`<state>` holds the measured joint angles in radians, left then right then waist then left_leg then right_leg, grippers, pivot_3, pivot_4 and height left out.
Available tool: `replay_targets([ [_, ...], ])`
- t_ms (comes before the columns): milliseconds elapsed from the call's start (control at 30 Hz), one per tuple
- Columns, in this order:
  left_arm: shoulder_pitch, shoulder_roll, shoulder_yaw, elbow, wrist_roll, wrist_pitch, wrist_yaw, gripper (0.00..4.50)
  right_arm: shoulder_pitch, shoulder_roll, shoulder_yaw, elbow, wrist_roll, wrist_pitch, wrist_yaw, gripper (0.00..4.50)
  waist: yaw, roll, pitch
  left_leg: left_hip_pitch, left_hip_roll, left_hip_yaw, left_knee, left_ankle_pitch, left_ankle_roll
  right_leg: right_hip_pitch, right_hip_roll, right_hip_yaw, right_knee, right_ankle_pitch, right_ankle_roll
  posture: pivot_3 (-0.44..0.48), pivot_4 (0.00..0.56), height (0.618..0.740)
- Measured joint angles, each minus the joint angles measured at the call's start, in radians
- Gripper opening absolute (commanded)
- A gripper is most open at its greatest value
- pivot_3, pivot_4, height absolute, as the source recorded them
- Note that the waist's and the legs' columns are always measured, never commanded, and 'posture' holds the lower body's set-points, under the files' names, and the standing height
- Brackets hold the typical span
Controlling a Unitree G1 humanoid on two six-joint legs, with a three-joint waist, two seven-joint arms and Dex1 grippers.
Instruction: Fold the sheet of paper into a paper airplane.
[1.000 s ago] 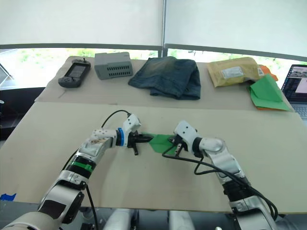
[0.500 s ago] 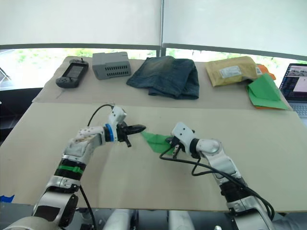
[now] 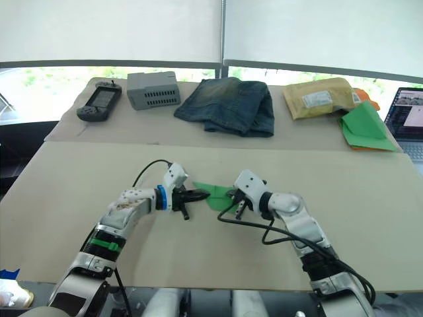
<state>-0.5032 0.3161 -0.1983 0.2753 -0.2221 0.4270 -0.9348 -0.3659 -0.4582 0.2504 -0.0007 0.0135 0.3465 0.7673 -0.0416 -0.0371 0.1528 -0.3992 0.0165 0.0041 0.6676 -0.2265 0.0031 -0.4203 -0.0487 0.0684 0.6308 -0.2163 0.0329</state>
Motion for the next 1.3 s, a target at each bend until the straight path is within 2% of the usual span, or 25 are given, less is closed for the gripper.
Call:
replay_targets([
  [167, 0.012, -0.022, -0.011, 0.002, 0.028, -0.050, 0.044, 0.00, 0.029, 0.000, 0.002, -0.052, 0.002, 0.026, -0.007, 0.03, 0.003, 0.000, 0.000, 0.000, 0.000, 0.000, 0.000, 0.000, 0.000, 0.001, 0.000, 0.000, 0.000, 0.000, 0.000, 0.000, 0.150, 0.740],
  [300, 0.011, -0.036, -0.003, 0.003, 0.028, -0.034, 0.069, 0.00, 0.051, 0.006, 0.008, -0.085, 0.006, 0.036, -0.013, 0.03, 0.005, 0.000, 0.000, 0.001, -0.001, 0.000, 0.000, 0.000, 0.000, 0.001, -0.001, 0.000, 0.000, -0.004, 0.006, 0.000, 0.150, 0.740],
  [433, 0.012, -0.037, -0.006, -0.001, 0.028, -0.023, 0.069, 0.00, 0.057, 0.020, 0.012, -0.090, 0.001, 0.034, -0.035, 0.03, 0.004, 0.000, 0.000, 0.001, 0.000, 0.000, 0.000, 0.000, 0.000, 0.001, 0.000, 0.000, 0.000, -0.004, 0.006, 0.000, 0.150, 0.740],
  [767, 0.008, -0.034, -0.019, -0.005, 0.031, -0.013, 0.062, 0.00, 0.002, 0.116, 0.052, -0.055, -0.040, -0.001, -0.111, 0.03, 0.005, 0.000, -0.001, 0.001, -0.001, 0.000, 0.000, 0.000, 0.000, 0.001, -0.001, 0.000, 0.000, -0.003, 0.005, 0.000, 0.150, 0.740],
  [1300, -0.003, -0.037, -0.030, 0.016, 0.035, -0.011, 0.057, 0.00, 0.119, 0.082, 0.005, -0.104, -0.070, 0.021, -0.204, 0.03, 0.010, 0.000, -0.011, 0.002, -0.001, 0.000, 0.000, 0.000, 0.000, 0.002, -0.002, 0.000, -0.001, -0.004, 0.007, 0.000, 0.150, 0.740],
])
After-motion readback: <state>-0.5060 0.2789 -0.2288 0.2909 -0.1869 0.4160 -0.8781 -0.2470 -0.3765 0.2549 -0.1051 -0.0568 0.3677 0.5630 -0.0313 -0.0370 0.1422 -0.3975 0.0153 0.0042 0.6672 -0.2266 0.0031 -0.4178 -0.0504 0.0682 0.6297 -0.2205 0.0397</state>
